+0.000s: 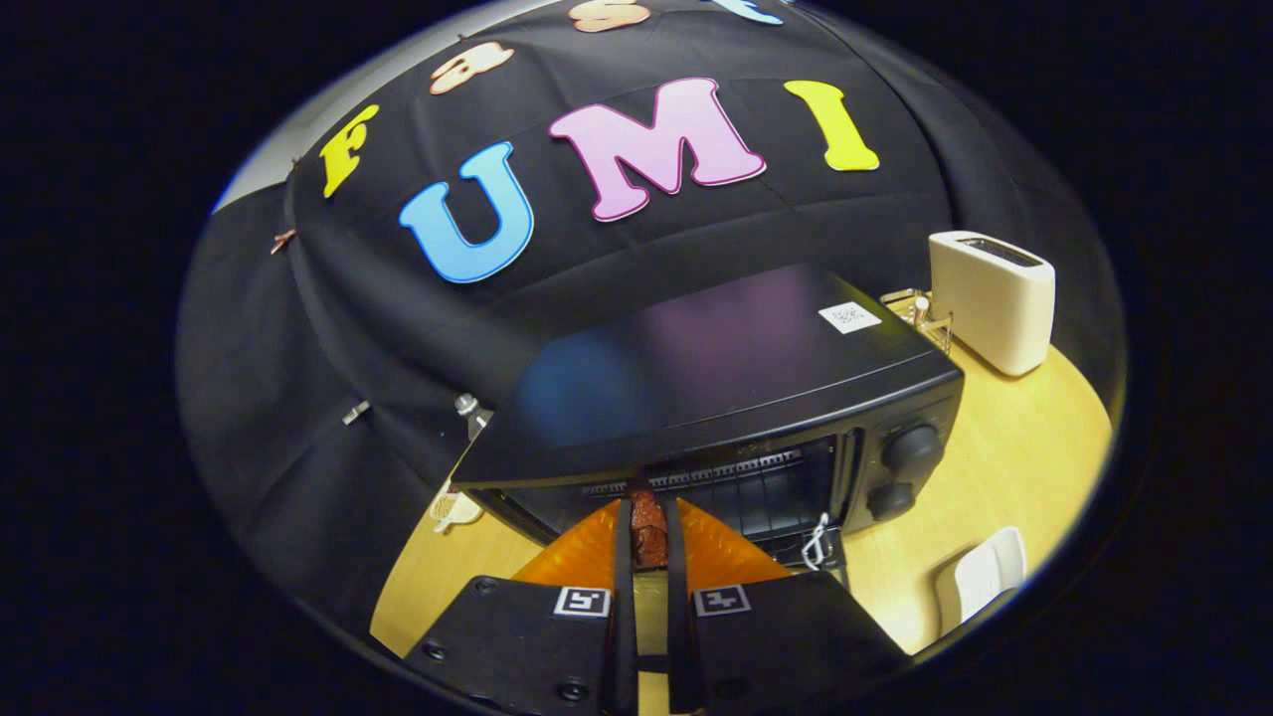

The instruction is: Open the toaster oven, put the food inside, and close the toaster oven door.

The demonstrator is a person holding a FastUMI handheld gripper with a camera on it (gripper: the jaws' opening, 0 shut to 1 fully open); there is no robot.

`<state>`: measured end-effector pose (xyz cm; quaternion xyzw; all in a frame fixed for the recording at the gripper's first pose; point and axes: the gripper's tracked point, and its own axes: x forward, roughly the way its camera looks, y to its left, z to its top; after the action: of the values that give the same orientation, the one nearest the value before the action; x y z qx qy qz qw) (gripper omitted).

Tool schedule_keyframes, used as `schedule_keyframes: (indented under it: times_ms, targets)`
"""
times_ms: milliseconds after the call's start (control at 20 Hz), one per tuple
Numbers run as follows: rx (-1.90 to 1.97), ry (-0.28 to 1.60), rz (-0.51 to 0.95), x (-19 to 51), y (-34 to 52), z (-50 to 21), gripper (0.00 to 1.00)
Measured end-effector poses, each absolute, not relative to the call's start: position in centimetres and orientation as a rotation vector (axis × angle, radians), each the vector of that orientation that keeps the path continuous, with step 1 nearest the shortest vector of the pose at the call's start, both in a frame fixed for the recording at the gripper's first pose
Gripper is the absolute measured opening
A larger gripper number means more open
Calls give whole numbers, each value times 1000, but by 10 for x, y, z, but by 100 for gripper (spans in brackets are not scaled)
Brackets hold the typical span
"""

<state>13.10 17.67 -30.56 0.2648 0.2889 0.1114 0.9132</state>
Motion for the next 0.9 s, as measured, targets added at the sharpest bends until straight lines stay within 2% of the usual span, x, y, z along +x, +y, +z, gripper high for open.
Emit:
schedule_keyframes:
  times_ms: [300,350,550,600,750,800,900]
  targets:
    - [589,621,217,147,196,-332,16]
    - [582,613,193,149,188,-332,20]
    - [564,625,131,157,162,-341,50]
    - [551,631,125,157,157,-343,54]
    - [469,664,113,149,147,-352,90]
    - [434,674,113,145,142,-353,96]
    - [366,687,104,137,136,-358,98]
